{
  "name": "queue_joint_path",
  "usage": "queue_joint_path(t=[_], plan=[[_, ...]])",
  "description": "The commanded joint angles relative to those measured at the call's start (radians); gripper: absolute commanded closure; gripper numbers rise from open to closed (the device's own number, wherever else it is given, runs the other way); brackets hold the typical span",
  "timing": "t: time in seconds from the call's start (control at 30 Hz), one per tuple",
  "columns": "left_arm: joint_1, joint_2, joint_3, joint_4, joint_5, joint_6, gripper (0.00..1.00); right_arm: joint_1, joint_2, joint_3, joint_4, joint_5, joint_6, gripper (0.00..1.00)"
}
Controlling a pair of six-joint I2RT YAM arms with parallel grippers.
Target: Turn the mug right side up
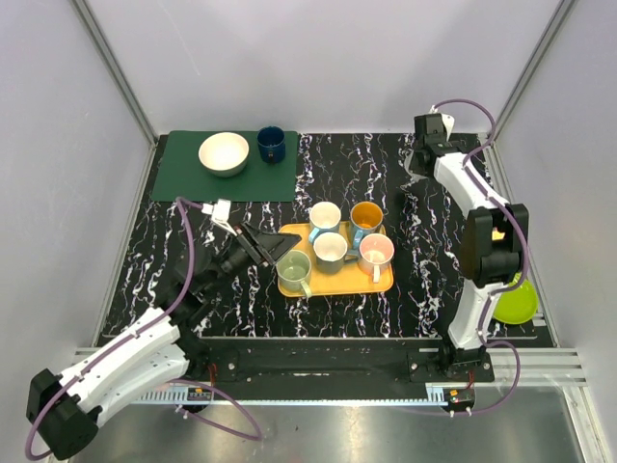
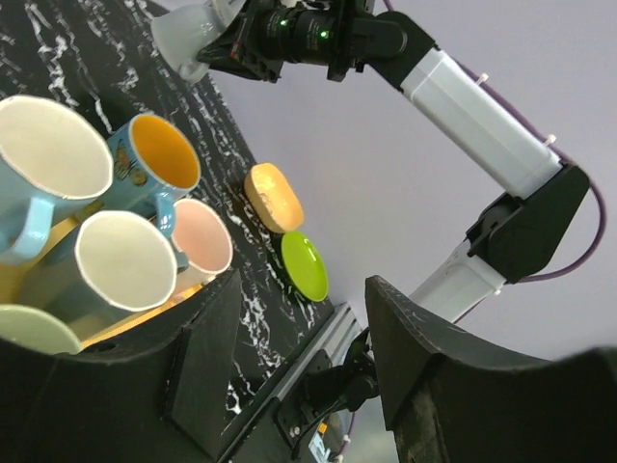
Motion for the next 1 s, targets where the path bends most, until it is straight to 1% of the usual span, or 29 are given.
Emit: queue_joint_path(t=[0.0, 0.2, 0.4, 0.6, 0.63, 0.67, 0.73, 0.77, 0.8, 0.87, 0.97], plan=[[0.005, 0.006, -0.034, -0.01, -0.021, 0.012, 0.43, -0.024, 0.045, 0.078, 0.088, 0.022, -0.009, 1.0], [0.006, 0.04, -0.023, -0.041, -0.027, 0.036, 0.43, -0.038, 0.147, 0.109, 0.091, 0.019, -0.015, 1.0], [0.008, 0.067, -0.009, -0.055, -0.034, 0.056, 0.43, -0.044, 0.213, 0.152, 0.071, 0.016, -0.021, 1.0], [0.01, 0.104, 0.008, -0.061, -0.018, 0.058, 0.43, -0.044, 0.237, 0.147, 0.046, 0.005, -0.017, 1.0], [0.01, 0.107, 0.011, -0.062, -0.014, 0.061, 0.43, -0.044, 0.235, 0.146, 0.043, 0.007, -0.012, 0.91], [0.01, 0.11, 0.012, -0.065, -0.012, 0.064, 0.42, -0.044, 0.229, 0.141, 0.039, 0.012, -0.001, 0.78], [0.01, 0.115, 0.023, -0.078, -0.011, 0.074, 0.42, -0.045, 0.186, 0.106, 0.042, 0.012, 0.016, 0.61], [0.01, 0.115, 0.026, -0.079, -0.011, 0.077, 0.41, -0.045, 0.166, 0.086, 0.051, 0.01, 0.035, 0.49], [0.01, 0.114, 0.031, -0.087, -0.014, 0.081, 0.41, -0.044, 0.116, 0.046, 0.074, 0.009, 0.045, 0.44], [0.01, 0.115, 0.035, -0.098, -0.026, 0.087, 0.41, -0.042, 0.068, 0.015, 0.088, -0.001, 0.071, 0.37], [0.01, 0.121, 0.072, -0.141, -0.047, 0.111, 0.41, -0.042, -0.036, -0.038, 0.088, -0.011, 0.123, 0.36]])
